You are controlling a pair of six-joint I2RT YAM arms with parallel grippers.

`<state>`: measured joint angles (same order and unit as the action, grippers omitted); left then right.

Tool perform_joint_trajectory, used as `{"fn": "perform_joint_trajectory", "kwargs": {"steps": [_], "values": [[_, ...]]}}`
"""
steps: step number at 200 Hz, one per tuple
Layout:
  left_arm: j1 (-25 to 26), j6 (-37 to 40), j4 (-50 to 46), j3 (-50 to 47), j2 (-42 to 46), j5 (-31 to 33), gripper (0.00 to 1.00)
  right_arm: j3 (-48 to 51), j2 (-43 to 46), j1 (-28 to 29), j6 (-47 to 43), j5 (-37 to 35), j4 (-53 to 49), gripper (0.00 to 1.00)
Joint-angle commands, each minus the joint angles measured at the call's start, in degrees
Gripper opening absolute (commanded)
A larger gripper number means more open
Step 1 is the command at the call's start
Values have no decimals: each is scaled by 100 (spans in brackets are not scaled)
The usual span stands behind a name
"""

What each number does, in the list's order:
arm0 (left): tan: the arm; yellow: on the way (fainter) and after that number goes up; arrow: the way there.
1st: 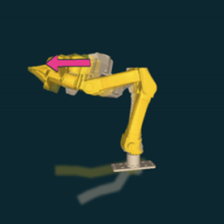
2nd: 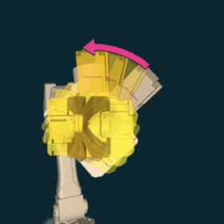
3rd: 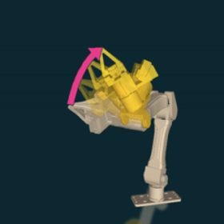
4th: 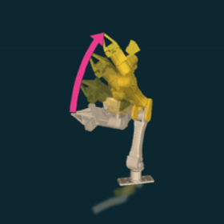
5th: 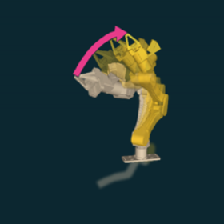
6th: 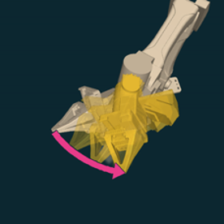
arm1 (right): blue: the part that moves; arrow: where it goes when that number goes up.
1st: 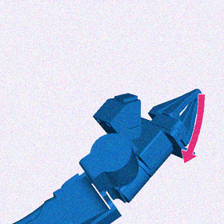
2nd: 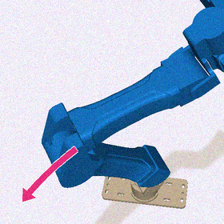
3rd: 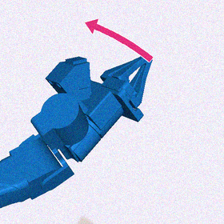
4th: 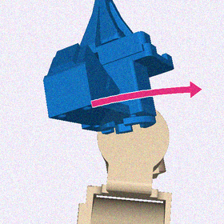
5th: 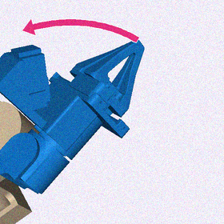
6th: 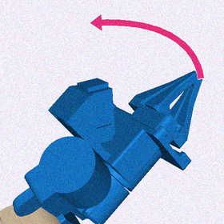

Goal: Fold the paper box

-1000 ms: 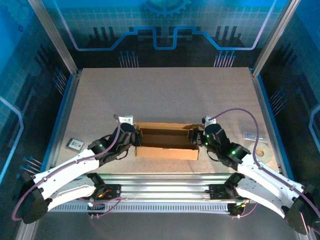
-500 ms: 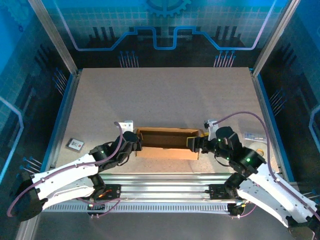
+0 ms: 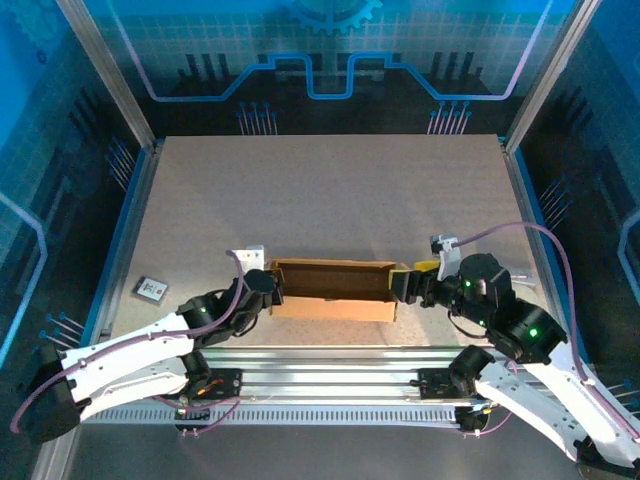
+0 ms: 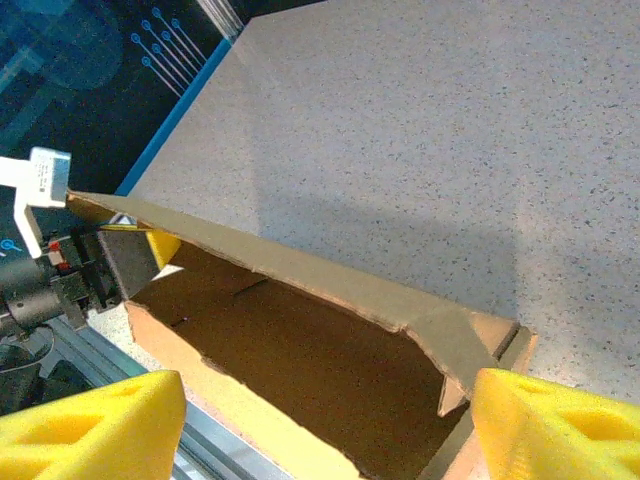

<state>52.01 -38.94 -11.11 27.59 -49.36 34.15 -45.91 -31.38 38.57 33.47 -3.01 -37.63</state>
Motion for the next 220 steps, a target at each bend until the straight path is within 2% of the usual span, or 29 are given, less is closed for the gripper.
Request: {"fn": "perform_joint_trajectory", "kwargs": {"steps": [1, 34, 91, 141, 169, 176, 184, 220], "values": [[130, 35, 66, -238, 161, 274, 12, -270, -366, -25, 357, -176, -179, 75], [383, 198, 408, -513, 433, 499, 13, -355, -745, -92, 754, -375, -252, 70], [537, 195, 407, -605, 507, 490, 25, 308, -908, -121, 1345, -168, 97, 66], [718, -103, -338, -562, 788, 184, 54, 869, -888, -117, 1643, -129, 525, 64], [860, -65, -890, -583, 1166, -324, 72, 935, -937, -121, 1635, -197, 546, 65], [879, 82, -903, -625, 1293, -615, 81, 943, -932, -121, 1628, -208, 546, 65], [903, 189, -941, -649, 1455, -871, 98, 951, -932, -128, 1620, -228, 550, 65], [916, 534, -1288, -368, 1830, -1701, 99, 970, -949, -148, 1582, -251, 563, 66]]}}
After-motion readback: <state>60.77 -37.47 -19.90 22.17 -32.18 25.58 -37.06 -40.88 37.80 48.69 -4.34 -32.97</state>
